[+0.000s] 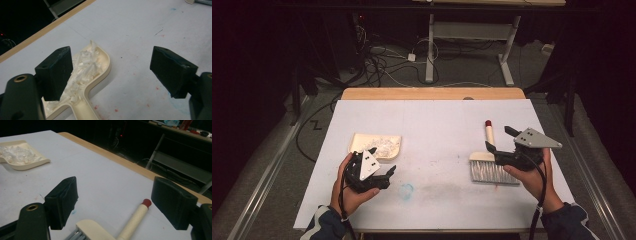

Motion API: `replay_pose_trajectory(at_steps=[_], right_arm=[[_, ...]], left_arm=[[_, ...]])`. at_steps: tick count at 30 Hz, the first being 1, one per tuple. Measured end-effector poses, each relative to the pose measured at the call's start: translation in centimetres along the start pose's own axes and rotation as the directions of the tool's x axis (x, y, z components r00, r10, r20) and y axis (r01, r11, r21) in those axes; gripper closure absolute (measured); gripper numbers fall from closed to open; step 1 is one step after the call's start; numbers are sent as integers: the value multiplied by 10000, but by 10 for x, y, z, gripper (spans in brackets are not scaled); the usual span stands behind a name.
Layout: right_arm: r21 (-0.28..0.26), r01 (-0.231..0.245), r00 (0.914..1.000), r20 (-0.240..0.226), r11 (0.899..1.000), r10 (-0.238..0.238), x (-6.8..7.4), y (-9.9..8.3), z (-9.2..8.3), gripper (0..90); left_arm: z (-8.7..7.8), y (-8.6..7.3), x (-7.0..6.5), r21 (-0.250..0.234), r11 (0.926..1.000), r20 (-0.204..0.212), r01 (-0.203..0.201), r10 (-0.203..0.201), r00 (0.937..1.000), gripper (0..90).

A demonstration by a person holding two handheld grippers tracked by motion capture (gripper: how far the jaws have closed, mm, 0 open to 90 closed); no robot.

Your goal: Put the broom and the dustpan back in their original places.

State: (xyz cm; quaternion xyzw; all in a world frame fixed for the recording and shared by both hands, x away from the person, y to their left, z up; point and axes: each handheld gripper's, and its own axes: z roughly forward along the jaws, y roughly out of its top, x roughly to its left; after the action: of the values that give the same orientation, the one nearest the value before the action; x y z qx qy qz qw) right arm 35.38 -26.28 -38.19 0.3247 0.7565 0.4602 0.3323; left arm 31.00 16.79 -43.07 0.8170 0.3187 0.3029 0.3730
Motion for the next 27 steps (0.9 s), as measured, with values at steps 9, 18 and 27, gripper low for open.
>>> replay_pose_trajectory(at_steps=[9,18,27], right_arm=[[-456,508,9986,158,9977,-501,16,-13,-19,230],[-270,497,9987,118,9984,-494,21,-31,-30,224],[-20,415,9991,46,9991,-415,24,-53,-36,215]], left_arm=[[-1,-3,-7,-93,9992,70,-398,399,9992,177],[-3,-10,-13,-130,9967,233,-797,800,9965,162],[-3,-24,-20,-204,9938,303,-1092,1098,9935,162]])
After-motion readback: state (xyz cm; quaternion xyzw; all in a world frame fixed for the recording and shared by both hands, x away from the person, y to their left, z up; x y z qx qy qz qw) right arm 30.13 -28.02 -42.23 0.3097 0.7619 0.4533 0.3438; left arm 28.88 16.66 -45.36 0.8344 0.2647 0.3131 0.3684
